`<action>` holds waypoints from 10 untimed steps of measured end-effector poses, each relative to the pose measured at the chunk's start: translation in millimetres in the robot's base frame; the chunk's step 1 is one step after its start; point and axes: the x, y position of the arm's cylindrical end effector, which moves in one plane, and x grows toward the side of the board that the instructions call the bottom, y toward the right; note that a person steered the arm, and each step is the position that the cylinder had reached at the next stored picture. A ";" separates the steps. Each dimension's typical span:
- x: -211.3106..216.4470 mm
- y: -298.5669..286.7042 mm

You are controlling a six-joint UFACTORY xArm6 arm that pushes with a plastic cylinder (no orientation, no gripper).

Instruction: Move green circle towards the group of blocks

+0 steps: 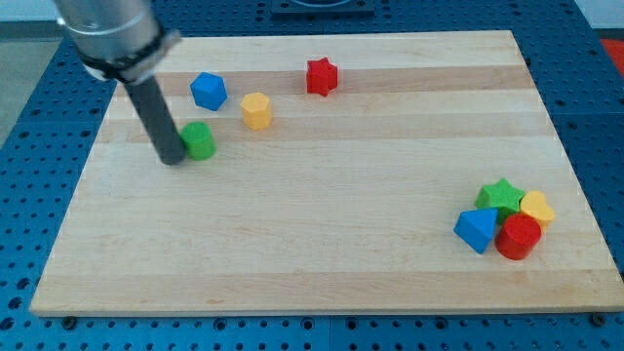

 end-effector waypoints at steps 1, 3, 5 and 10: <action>13.4 26.6; 0.7 -40.0; -36.5 -0.1; -31.8 20.4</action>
